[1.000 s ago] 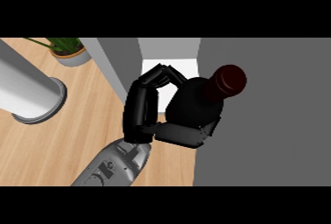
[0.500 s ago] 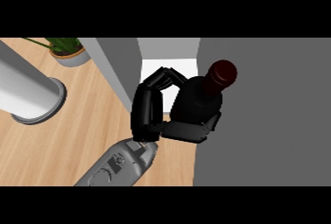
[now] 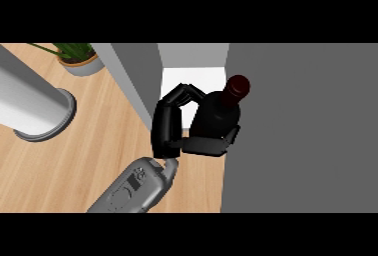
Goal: Pick up the wine, place it into the cabinet and close the cabinet
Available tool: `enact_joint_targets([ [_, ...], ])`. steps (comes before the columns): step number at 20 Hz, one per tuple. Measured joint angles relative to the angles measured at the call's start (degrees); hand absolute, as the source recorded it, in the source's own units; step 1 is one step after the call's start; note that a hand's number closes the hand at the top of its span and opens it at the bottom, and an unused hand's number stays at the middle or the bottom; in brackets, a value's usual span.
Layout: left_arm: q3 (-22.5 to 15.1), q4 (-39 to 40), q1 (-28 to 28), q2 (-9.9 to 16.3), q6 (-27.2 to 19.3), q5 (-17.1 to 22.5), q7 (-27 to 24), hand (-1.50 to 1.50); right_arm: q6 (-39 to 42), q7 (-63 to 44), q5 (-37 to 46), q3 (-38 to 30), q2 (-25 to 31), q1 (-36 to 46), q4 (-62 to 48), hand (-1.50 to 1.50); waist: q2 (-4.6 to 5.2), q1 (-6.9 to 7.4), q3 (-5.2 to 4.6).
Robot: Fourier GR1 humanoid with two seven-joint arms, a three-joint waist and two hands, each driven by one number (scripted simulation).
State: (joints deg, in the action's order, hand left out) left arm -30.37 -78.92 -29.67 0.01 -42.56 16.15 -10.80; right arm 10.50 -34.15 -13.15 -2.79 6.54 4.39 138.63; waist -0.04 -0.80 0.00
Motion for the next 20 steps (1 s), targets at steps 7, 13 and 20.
enact_joint_targets([
  [7,0.1,6.6,-0.5,0.0,-0.1,0.2,-5.5,1.50,-0.5,-1.0,-0.4,-0.3,0.0,1.2,-0.2,-1.50,0.02,-0.01,-0.01],
  [13,2.8,10.6,-0.2,0.1,1.3,1.6,-10.7,1.50,-1.0,-2.2,-0.7,-0.8,0.4,2.1,-0.1,-1.50,0.01,-0.02,-0.02],
  [20,7.2,15.8,-3.2,0.1,3.8,4.0,-13.4,1.50,-0.2,-0.5,-0.7,0.1,-0.3,0.2,-0.2,-1.50,0.03,0.02,-0.01],
])
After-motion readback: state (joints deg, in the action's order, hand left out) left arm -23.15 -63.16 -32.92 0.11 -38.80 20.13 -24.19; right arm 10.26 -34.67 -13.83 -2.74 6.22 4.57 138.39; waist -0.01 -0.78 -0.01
